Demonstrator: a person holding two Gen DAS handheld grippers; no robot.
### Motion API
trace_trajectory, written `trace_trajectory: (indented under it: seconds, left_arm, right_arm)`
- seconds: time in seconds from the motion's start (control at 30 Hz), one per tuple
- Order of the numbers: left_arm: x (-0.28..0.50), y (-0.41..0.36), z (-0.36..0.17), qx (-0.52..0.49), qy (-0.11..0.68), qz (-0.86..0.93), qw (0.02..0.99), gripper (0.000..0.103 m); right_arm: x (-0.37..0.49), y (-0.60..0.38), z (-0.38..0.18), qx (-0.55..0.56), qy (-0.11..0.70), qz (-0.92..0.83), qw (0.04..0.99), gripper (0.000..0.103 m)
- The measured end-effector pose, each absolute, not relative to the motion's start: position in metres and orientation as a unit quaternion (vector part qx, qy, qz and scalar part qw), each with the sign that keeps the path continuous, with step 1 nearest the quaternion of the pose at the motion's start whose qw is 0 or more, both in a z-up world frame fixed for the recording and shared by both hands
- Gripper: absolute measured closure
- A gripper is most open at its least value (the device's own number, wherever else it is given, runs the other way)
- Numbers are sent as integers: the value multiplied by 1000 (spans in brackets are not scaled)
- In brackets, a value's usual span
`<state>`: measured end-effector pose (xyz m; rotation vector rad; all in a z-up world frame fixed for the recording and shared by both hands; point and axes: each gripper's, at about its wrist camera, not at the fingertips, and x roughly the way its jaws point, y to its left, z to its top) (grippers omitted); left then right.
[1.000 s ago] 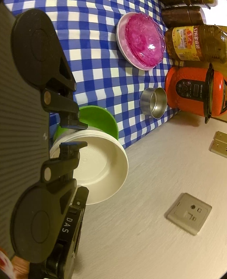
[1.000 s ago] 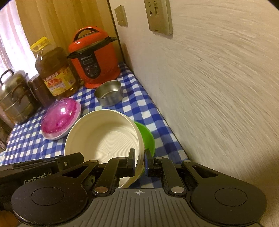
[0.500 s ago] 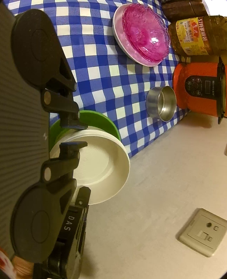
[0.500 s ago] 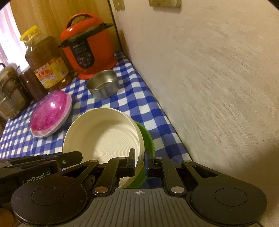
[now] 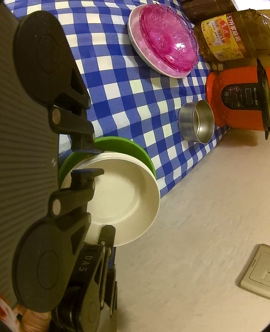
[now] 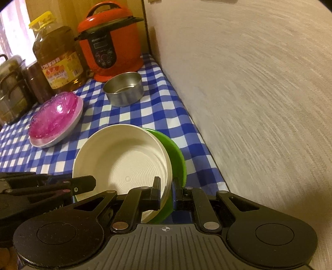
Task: Organize plates and bowls
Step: 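Lower the cream-white bowl into the green bowl and open both tools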
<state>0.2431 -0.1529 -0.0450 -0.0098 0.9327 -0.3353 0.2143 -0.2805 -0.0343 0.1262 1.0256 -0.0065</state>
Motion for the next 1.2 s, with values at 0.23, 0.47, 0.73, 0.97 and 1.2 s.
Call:
trace_trajectory:
  seconds: [0.23, 0.47, 0.73, 0.97, 1.2]
  left_arm:
    - [243, -156, -47, 14, 440, -164, 883, 90]
    - [242, -157, -49, 27, 432, -172, 885, 90]
    - [240, -158, -47, 45, 422, -179, 888, 86]
    - [234, -159, -43, 59, 393, -190, 898, 61]
    - [229, -138, -34, 9, 380, -176, 908, 61]
  right_arm:
    - [216, -278, -37, 44, 490, 0, 871, 93]
    - [215, -277, -36, 38, 487, 1, 872, 93]
    - [214, -281, -36, 54, 485, 3, 873, 93]
    - [212, -284, -30, 69, 473, 9, 878, 79]
    - [204, -292, -17, 98, 448, 4, 889, 73]
